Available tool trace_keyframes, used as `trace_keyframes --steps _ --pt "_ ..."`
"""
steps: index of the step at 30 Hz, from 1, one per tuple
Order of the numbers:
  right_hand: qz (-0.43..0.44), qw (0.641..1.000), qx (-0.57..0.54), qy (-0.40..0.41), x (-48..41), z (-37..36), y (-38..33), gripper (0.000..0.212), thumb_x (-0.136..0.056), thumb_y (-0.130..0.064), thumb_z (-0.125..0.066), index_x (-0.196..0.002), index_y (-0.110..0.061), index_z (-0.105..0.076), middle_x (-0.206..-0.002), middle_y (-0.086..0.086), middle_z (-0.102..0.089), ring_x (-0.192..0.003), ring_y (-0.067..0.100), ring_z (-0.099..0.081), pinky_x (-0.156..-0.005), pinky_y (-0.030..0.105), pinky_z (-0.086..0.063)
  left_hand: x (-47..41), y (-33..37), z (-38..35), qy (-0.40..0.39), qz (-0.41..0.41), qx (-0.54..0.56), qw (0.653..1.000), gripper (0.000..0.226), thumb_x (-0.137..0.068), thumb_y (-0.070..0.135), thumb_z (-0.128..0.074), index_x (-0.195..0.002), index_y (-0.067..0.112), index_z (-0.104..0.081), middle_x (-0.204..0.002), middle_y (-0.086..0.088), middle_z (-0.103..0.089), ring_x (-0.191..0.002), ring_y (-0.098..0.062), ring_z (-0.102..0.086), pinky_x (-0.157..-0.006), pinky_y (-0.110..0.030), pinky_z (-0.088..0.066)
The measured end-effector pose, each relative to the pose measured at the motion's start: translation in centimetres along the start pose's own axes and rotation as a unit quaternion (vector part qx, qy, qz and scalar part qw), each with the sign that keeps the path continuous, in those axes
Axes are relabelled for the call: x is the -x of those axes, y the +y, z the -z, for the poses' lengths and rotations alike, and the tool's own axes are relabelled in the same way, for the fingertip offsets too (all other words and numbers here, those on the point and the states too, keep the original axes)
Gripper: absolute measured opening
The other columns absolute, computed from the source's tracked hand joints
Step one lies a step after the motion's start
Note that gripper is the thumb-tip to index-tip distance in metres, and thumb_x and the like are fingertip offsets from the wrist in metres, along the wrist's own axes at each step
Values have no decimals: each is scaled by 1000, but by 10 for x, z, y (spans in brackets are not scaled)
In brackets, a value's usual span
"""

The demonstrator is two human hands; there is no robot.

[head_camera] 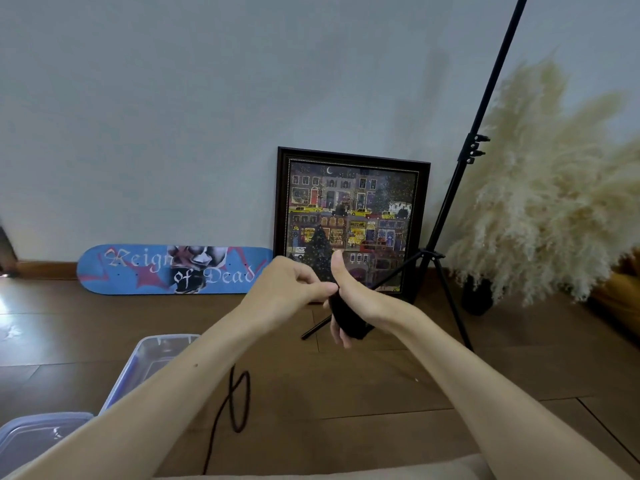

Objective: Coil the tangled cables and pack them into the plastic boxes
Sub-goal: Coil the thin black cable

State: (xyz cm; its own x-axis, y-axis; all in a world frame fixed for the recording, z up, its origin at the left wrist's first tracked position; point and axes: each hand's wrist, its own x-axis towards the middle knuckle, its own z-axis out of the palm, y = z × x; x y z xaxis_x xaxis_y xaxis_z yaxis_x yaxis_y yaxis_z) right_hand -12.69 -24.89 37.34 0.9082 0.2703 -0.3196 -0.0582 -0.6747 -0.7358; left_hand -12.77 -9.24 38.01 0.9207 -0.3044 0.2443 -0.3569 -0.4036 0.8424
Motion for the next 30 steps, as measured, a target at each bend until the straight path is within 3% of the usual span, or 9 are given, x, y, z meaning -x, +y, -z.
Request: trace_keyframes --steps 2,4,6,10,14,17,23,26,30 --pt "7 998 -32 -54 3 0 -7 122 -75 -74 22 -108 16 -54 -67 24 -59 -52 22 -58 -71 32 -51 -2 -2 7 12 4 3 1000 24 -78 31 -73 -60 16 -68 -55 4 -58 -49 1 -46 -55 -17 -34" --pt "28 994 -38 -95 5 1 -12 122 -73 -76 24 -103 10 -57 -61 17 -62 -60 29 -57 -94 48 -48 -3 -1 13 9 6 14 1000 23 -78 30 -74 -64 13 -69 -56 6 -59 -50 3 -48 -54 -12 -35" --pt "46 988 -53 -136 8 3 -15 124 -72 -78 24 -101 10 -59 -59 14 -62 -59 30 -54 -103 58 -39 -4 0 16 3 9 36 999 25 -78 29 -74 -69 6 -71 -60 4 -63 -56 1 -52 -61 -14 -37" --pt "44 973 -143 -177 12 7 -14 128 -73 -84 11 -119 17 -54 -61 15 -59 -41 16 -45 -77 39 -49 -1 3 14 -8 42 87 995 24 -82 27 -69 -68 8 -65 -43 15 -53 -45 7 -48 -56 -11 -32" --pt "76 972 -180 -127 17 5 -15 88 -92 -67 -23 -118 10 -57 -55 7 -56 -37 10 -38 -63 29 -44 -3 0 14 5 77 171 982 22 -84 23 -66 -66 11 -62 -42 14 -46 -38 0 -40 -41 -7 -29" --pt "94 956 -243 -131 19 6 -16 69 -92 -50 -39 -118 11 -57 -52 4 -53 -35 8 -36 -57 26 -41 -6 -5 18 16 96 194 976 22 -85 25 -65 -66 14 -62 -44 12 -43 -38 -1 -34 -40 -9 -28" --pt "154 886 -409 -157 20 10 -18 61 -95 -36 -36 -124 16 -50 -48 6 -50 -30 5 -32 -44 19 -41 -10 -11 17 6 109 239 965 32 -88 28 -61 -57 23 -61 -45 10 -39 -41 -4 -27 -48 -19 -20" --pt "177 824 -521 -134 19 13 -18 62 -95 -37 -36 -125 15 -49 -50 5 -50 -30 5 -33 -43 19 -42 -10 -12 13 -21 115 276 954 18 -91 19 -56 -75 18 -64 -48 8 -40 -38 -2 -27 -39 -14 -19" --pt "182 797 -572 -69 19 15 -19 64 -100 -41 -29 -126 13 -49 -52 5 -51 -32 6 -35 -46 19 -45 -9 -12 6 -50 124 287 948 19 -96 19 -50 -79 17 -58 -49 8 -43 -36 -2 -26 -37 -14 -18"
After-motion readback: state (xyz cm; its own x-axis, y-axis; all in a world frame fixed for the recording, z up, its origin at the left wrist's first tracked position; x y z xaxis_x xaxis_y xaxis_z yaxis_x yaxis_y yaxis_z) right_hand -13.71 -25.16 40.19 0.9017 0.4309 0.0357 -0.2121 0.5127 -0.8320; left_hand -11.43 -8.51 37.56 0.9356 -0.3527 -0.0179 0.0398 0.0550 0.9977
